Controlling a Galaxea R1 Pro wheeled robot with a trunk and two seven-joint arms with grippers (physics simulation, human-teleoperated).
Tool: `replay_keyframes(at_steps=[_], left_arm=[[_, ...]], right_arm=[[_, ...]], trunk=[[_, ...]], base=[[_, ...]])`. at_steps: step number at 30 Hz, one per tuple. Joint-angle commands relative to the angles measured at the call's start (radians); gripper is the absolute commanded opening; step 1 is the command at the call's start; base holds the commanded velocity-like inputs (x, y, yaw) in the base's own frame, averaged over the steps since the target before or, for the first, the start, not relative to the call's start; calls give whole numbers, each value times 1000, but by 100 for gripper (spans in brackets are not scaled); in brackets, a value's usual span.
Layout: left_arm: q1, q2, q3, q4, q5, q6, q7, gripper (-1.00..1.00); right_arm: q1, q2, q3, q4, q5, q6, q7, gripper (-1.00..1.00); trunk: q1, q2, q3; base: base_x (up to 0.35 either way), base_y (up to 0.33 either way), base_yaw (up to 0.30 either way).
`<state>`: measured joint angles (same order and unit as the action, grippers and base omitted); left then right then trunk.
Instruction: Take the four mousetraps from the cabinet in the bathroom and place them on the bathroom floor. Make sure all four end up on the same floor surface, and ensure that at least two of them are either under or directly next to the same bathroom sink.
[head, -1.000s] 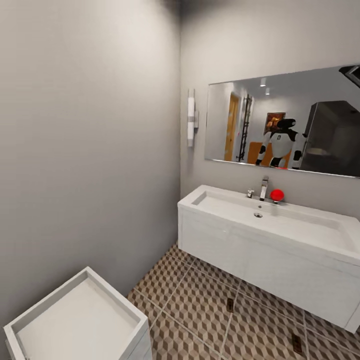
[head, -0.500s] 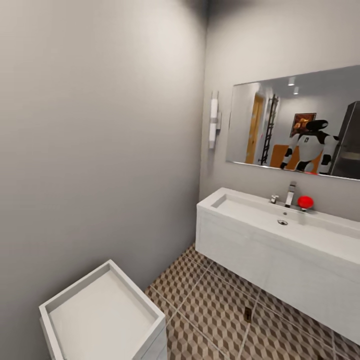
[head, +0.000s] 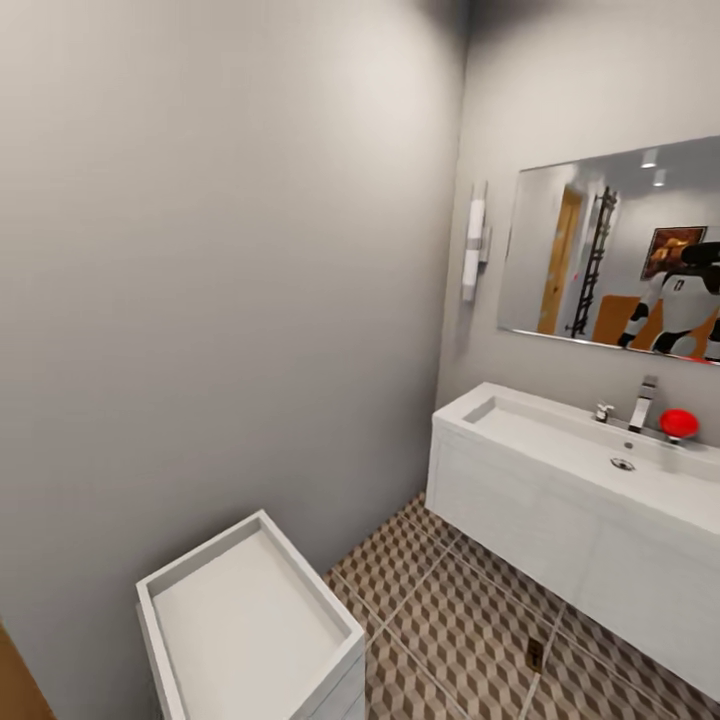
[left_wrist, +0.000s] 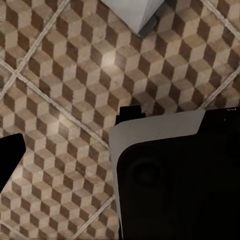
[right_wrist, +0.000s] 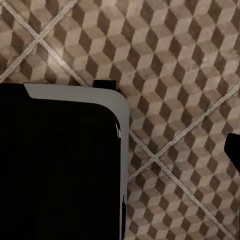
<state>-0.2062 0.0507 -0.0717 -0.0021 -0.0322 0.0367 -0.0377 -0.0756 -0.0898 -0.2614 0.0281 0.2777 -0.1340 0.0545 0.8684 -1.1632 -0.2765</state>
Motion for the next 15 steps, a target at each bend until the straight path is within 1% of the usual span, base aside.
replay_keyframes(at_steps=[1,15], left_arm=[[-1,0,-7,0,-5,6,-2,100],[-1,0,-7,0,-12,15,-2,100]], right_arm=[[-1,-1,-9,3,8,-6,2,100],[-1,-1,-9,3,8,-7,2,100]], trunk=[[0,-1,-1],[0,-1,7]], base=[[0,0,266],[0,0,266]])
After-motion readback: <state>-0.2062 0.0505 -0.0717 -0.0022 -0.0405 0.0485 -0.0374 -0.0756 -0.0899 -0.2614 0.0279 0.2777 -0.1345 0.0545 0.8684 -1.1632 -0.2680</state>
